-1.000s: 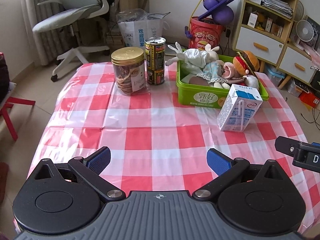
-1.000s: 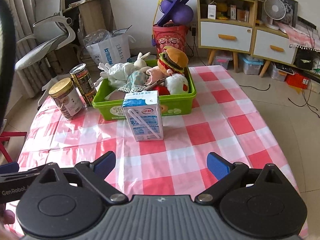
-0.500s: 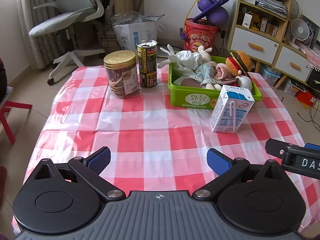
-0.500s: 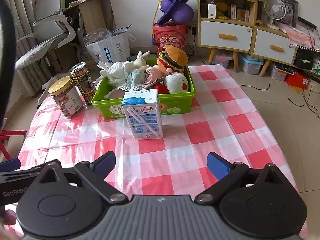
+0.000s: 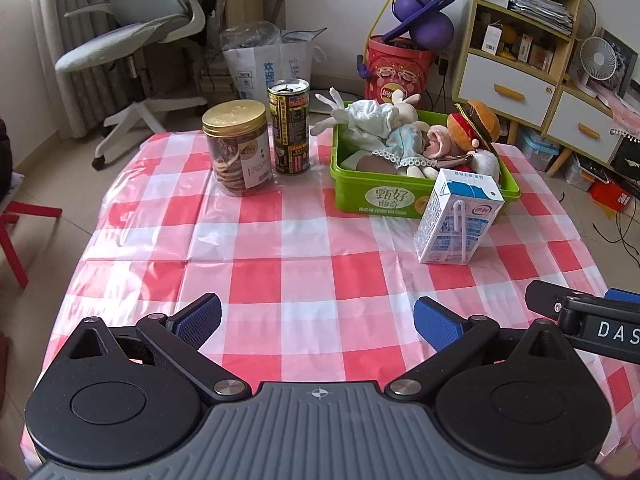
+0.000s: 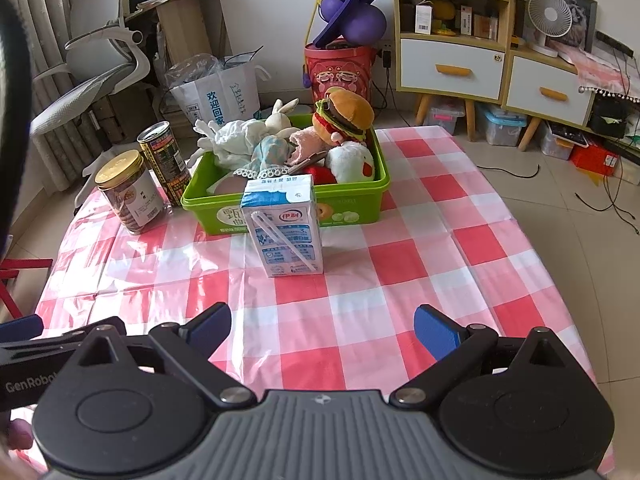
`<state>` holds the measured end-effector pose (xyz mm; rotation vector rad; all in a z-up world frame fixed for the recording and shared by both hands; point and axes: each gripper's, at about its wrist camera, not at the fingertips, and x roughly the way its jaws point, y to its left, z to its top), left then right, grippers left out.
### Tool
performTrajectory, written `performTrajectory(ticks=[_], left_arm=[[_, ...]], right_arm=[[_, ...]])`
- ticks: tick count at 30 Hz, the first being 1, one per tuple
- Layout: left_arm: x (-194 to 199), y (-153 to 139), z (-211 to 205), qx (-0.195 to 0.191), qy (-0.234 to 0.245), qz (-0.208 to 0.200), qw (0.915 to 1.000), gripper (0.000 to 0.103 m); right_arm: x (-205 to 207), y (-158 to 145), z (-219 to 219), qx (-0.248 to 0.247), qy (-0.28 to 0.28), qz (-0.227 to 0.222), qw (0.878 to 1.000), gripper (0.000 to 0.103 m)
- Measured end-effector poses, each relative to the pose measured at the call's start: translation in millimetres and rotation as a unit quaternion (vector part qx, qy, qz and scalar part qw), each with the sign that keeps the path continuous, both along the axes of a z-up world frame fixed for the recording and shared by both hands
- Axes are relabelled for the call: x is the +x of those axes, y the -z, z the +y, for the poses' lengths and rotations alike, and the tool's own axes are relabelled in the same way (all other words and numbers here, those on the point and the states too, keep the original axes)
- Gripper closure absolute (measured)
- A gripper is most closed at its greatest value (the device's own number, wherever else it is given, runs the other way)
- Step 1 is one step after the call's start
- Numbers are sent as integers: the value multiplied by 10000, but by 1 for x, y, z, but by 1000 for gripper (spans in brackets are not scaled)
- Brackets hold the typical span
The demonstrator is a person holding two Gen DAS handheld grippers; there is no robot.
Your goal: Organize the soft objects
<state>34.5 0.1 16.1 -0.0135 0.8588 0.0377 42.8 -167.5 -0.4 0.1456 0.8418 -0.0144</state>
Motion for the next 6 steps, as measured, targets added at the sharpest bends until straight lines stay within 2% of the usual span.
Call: performTrajectory(ticks=[6], left_arm=[[0, 1, -1, 10, 29, 24, 10000, 5]], right_arm=[[0, 1, -1, 15, 2, 12, 10000, 19]])
